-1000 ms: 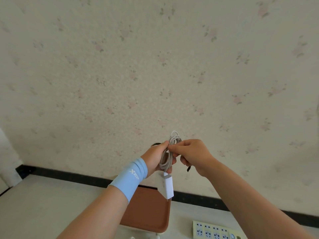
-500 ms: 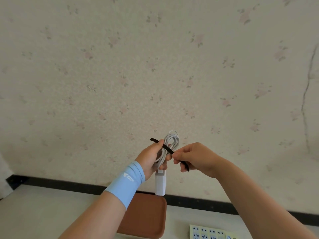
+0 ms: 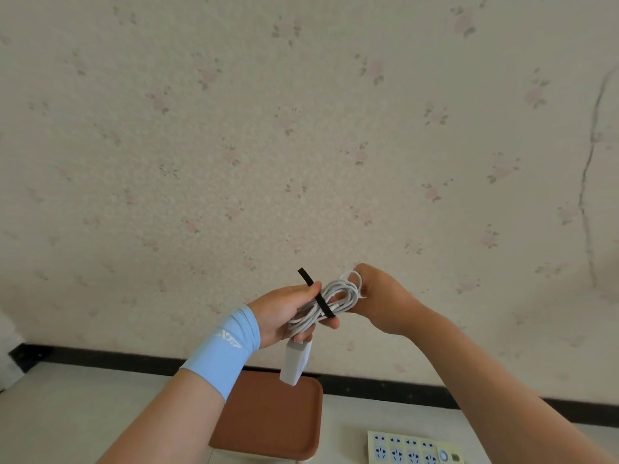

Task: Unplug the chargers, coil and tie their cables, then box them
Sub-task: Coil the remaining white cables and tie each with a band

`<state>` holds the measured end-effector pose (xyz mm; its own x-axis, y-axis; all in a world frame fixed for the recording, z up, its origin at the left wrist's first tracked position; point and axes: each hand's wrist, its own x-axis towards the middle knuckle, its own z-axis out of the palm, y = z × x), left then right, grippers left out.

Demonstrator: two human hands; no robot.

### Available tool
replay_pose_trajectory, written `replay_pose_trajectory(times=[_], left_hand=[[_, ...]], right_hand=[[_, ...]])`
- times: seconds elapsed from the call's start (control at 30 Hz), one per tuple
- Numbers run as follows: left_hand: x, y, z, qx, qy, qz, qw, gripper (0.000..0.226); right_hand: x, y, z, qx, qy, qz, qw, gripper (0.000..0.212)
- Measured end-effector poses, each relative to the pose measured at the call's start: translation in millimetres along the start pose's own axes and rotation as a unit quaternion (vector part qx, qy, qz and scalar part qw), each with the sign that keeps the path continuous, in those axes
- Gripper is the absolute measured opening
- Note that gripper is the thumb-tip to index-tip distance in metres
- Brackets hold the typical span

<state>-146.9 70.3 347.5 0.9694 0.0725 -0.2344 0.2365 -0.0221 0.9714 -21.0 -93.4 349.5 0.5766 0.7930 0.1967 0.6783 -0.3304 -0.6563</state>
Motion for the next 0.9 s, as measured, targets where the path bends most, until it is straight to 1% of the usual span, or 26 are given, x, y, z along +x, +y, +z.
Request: replay_pose_trajectory(times=[0.1,0.2,0.27,0.33,0.37,0.43,0.47,0.5,0.53,0.6,0.63,0.7,0.83,0.9], left_hand=[[0,0,-1,0.06,0.008,0.003,0.998,0.047],[2,-5,-1,0.171,0.063,0.013,0.983,0.05],[3,-7,0,0.226,0.098,0.017,0.969,0.05],[5,-6,-1,0.252,0.123,0.021,0.96,0.05],[6,-5,-1,0.256,0.134,0.024,0.957,0.051],[5,-2,-1,0.257,0.147,0.028,0.955,0.049],[5,-1,0,0.264,0.149,0.029,0.952,0.045],[6,-2,0,0.276,0.148,0.029,0.949,0.042],[7,-2,1,0.286,0.145,0.029,0.947,0.04],[9,-4,2,0.295,0.149,0.03,0.943,0.041],[10,-5,2,0.294,0.157,0.033,0.942,0.042],[11,-7,2,0.287,0.178,0.044,0.94,0.045],[11,-10,6,0.29,0.207,0.064,0.932,0.048],[9,-10,7,0.276,0.222,0.074,0.932,0.044]], right_hand=[[2,3,-3,-0.002,-0.059,0.031,0.998,0.014],[3,5,-7,0.016,-0.103,0.035,0.994,0.019],[1,3,-9,0.074,-0.134,0.04,0.987,0.026],[0,2,-13,0.177,-0.172,0.062,0.967,0.038],[1,3,-13,0.232,-0.174,0.085,0.953,0.04],[1,4,-12,0.328,-0.154,0.15,0.92,0.038],[2,2,-10,0.353,-0.148,0.173,0.907,0.042],[3,0,-7,0.349,-0.145,0.182,0.908,0.045],[4,-5,-3,0.32,-0.137,0.182,0.92,0.041],[5,-14,8,0.277,-0.083,0.188,0.939,0.021],[6,-16,13,0.28,-0.05,0.204,0.937,0.013],[7,-17,19,0.301,-0.012,0.239,0.923,0.008],[7,-19,20,0.336,0.01,0.291,0.895,0.013],[6,-22,23,0.346,0.024,0.302,0.888,0.011]])
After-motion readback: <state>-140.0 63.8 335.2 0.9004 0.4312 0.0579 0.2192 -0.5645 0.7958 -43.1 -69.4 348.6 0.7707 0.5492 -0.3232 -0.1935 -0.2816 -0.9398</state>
